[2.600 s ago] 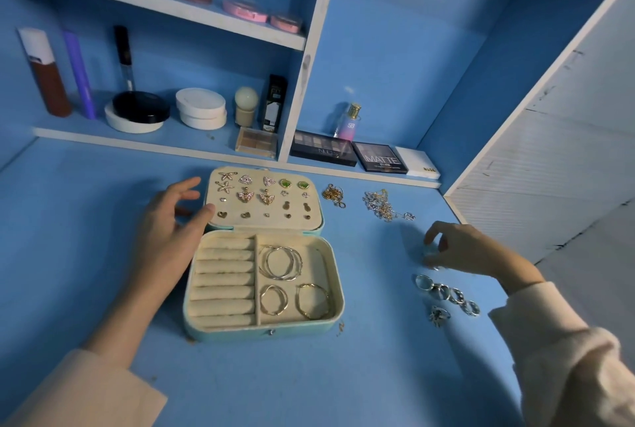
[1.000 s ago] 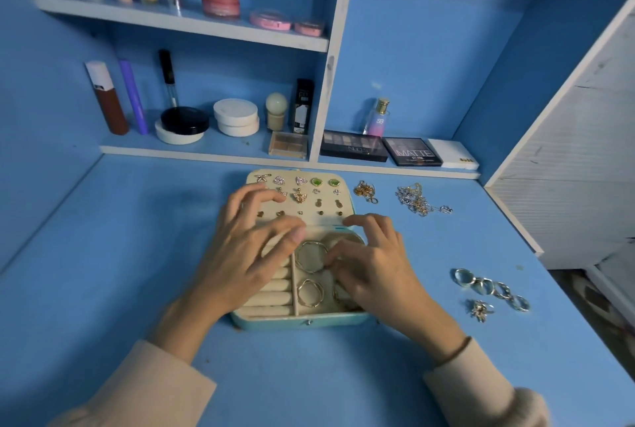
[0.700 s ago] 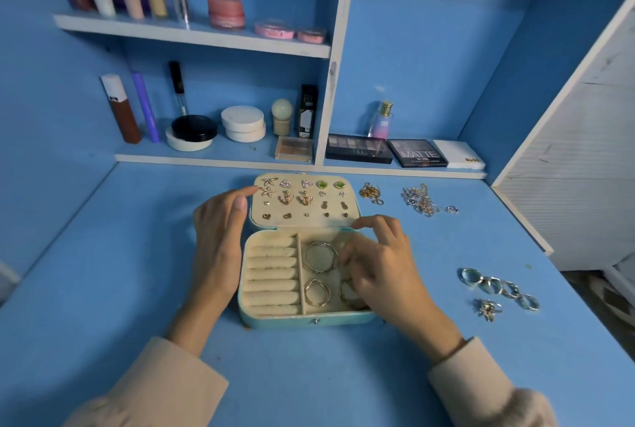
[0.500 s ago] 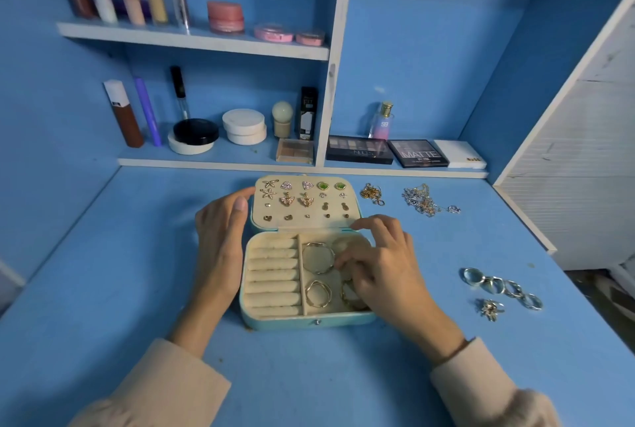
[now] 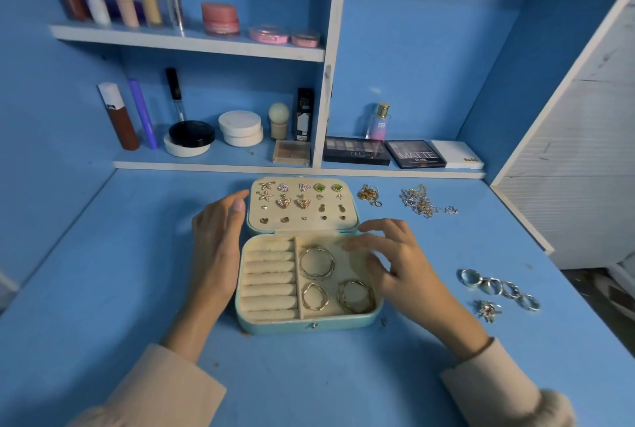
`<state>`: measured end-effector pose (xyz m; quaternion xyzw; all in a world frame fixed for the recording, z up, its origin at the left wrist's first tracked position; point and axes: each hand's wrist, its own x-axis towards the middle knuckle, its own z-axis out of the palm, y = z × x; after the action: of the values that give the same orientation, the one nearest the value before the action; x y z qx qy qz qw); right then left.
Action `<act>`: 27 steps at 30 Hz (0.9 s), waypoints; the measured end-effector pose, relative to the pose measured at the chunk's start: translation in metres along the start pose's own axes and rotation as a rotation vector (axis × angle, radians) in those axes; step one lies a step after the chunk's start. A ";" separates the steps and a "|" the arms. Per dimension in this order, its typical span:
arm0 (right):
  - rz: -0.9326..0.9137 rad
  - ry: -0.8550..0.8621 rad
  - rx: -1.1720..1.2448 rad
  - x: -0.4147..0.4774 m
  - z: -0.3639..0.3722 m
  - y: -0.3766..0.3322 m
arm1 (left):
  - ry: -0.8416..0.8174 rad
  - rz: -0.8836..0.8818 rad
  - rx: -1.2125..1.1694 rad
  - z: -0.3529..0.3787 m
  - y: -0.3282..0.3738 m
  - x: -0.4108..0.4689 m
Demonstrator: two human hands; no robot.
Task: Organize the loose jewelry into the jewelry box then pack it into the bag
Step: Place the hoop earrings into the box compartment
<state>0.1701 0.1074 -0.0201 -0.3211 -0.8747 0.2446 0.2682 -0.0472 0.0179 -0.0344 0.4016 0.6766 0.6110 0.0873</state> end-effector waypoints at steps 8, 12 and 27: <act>0.360 0.114 0.366 0.031 0.008 0.011 | -0.023 -0.176 0.073 -0.001 -0.009 0.004; 0.387 0.123 0.318 0.042 0.013 0.015 | -0.078 -0.174 0.078 0.001 -0.002 0.003; 0.307 0.128 0.143 0.040 0.022 0.024 | -0.132 -0.305 0.036 0.003 0.001 0.009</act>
<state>0.1406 0.1458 -0.0378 -0.4460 -0.7768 0.3235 0.3050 -0.0509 0.0260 -0.0308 0.3350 0.7334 0.5506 0.2162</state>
